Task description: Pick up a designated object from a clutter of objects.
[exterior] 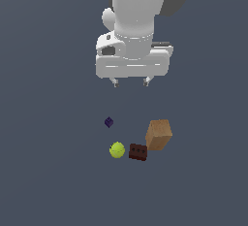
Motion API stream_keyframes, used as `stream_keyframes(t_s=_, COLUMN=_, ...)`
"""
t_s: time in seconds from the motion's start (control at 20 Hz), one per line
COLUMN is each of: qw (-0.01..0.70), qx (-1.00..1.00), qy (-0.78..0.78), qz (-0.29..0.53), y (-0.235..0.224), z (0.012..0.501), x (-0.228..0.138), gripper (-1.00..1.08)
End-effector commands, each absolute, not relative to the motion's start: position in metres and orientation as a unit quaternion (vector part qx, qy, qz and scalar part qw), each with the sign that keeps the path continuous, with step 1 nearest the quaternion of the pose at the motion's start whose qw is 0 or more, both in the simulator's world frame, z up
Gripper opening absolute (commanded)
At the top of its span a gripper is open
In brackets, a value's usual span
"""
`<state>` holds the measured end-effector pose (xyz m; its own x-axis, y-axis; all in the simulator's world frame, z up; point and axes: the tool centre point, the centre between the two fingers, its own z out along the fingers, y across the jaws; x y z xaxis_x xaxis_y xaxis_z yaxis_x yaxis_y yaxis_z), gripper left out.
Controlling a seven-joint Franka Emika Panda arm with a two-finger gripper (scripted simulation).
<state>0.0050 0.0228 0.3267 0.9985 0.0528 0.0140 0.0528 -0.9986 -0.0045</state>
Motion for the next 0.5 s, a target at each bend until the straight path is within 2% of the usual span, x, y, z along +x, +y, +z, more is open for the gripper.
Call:
stream_keyframes(t_s=0.0, qw=0.002, qx=-1.0, qy=-0.026, qz=-0.007, y=0.0228, z=0.3267, x=0.005, gripper=1.0)
stream_keyframes(t_s=0.45, qw=-0.002, qx=-0.999, qy=-0.05, qz=-0.012, y=0.0249, z=0.3225, x=0.0131, gripper=1.0)
